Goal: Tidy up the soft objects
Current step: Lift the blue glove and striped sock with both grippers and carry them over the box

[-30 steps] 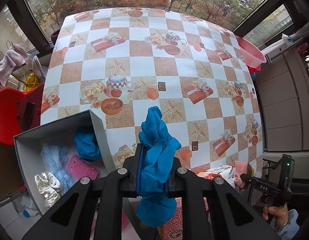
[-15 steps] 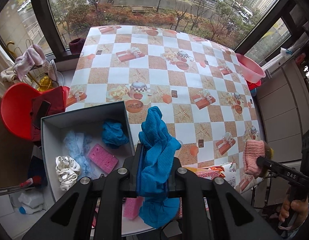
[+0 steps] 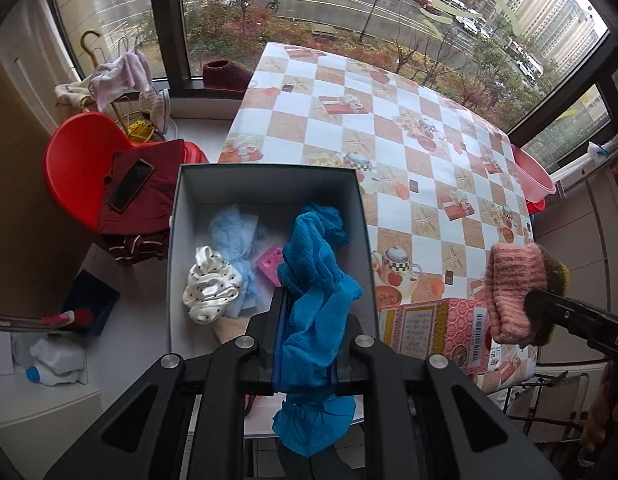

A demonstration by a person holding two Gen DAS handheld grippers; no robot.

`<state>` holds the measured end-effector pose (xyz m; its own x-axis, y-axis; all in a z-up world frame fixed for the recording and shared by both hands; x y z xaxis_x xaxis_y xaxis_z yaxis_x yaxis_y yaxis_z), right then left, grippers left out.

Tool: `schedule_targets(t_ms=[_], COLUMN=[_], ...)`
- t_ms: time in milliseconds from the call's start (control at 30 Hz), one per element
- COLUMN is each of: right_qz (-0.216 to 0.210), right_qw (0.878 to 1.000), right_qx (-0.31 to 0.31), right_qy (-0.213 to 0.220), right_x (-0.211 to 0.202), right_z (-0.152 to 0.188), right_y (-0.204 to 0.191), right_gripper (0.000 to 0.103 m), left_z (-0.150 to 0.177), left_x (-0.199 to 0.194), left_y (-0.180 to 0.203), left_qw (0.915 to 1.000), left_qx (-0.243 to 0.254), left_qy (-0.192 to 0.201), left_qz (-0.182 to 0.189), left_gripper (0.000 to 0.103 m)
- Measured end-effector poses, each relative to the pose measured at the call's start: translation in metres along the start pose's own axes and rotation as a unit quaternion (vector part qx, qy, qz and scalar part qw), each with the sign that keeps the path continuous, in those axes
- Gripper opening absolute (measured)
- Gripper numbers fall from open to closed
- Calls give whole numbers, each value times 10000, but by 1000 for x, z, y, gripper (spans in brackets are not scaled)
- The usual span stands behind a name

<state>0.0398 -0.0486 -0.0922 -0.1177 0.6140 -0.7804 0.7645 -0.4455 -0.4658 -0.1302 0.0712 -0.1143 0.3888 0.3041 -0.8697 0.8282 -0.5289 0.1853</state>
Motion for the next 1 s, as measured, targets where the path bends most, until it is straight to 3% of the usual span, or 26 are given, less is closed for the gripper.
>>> schedule_targets(t_ms=[467,1000], right_qz=[-203,-182], right_qw=[9897,9871], right_qx=[-1264,-1389], right_qy=[-636,-778], right_x=[59,77], right_z=[44,59], right_y=[-109,-131], right_gripper=[29,29], left_z=[52,55], left_x=[-8,-7], left_y=[-46,-49], left_qw=[9989,9985], left_qx=[-200,-99], left_qy=[-122,-151], left_qz=[-406,-509], left_gripper=[18,18])
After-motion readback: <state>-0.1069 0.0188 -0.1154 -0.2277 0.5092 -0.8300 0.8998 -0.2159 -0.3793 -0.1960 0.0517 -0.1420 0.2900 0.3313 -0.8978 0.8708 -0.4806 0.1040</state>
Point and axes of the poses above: each gripper's, at about its wrist camera, not at the fingertips, and x roughly the way its jaws point, y to its right, z to its underside, the point moved 9 cm from there along x, roughly the way its jaws point, and after that the axes turned 12 degrees about y, right-handed, at the moved point
